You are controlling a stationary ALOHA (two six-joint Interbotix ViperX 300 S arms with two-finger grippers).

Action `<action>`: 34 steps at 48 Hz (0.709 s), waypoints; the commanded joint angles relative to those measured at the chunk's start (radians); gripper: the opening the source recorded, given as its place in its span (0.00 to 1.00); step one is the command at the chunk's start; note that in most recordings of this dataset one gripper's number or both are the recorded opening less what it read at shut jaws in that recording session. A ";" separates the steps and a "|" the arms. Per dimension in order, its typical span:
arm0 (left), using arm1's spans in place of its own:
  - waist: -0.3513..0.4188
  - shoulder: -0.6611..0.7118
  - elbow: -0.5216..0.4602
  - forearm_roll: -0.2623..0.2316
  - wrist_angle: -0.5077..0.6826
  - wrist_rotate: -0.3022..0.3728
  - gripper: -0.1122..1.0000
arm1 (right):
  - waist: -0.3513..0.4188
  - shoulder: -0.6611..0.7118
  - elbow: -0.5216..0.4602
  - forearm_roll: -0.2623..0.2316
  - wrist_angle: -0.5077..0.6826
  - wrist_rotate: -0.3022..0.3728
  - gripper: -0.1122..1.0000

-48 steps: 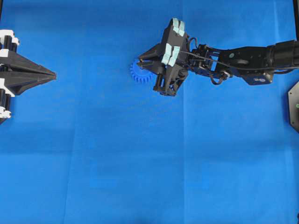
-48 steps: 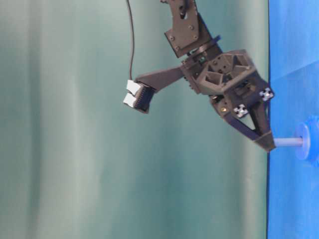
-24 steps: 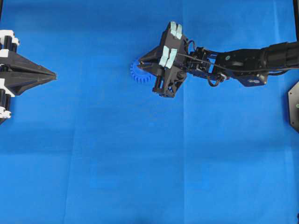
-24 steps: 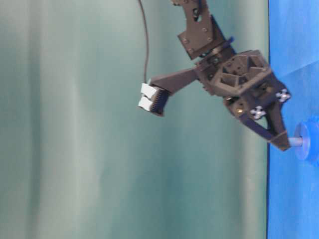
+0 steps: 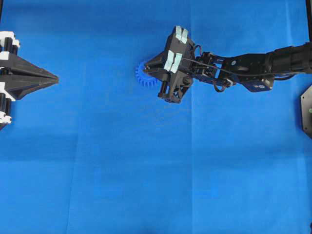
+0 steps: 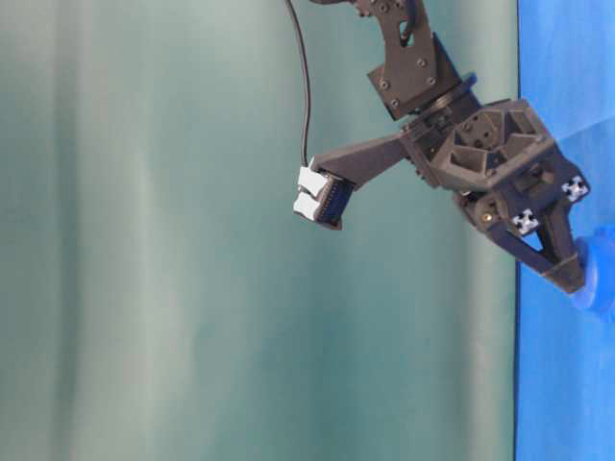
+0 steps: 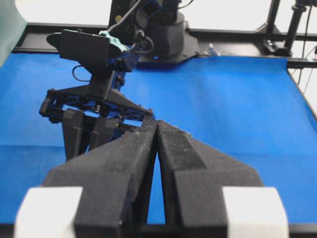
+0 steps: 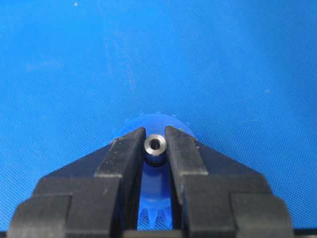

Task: Insert the shaft placed at a random location into the center hole of the small gear at another random location.
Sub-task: 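Align the shaft over the gear's center hole and lower it in, then open the right gripper to release the shaft in the gear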

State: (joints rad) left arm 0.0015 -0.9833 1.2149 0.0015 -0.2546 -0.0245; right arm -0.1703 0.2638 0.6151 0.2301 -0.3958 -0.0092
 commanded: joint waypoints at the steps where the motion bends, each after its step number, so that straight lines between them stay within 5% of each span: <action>1: 0.000 0.005 -0.009 0.000 -0.005 0.000 0.12 | 0.000 -0.014 -0.017 0.003 -0.006 -0.002 0.13; 21: 0.000 0.003 -0.009 0.002 -0.003 0.000 0.12 | 0.005 -0.014 -0.018 0.003 -0.003 -0.002 0.16; 34: 0.000 0.002 -0.009 0.002 -0.003 0.000 0.12 | 0.005 -0.021 -0.025 0.021 -0.003 0.000 0.78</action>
State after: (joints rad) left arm 0.0015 -0.9848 1.2149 0.0015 -0.2531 -0.0245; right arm -0.1687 0.2638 0.6136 0.2454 -0.3942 -0.0077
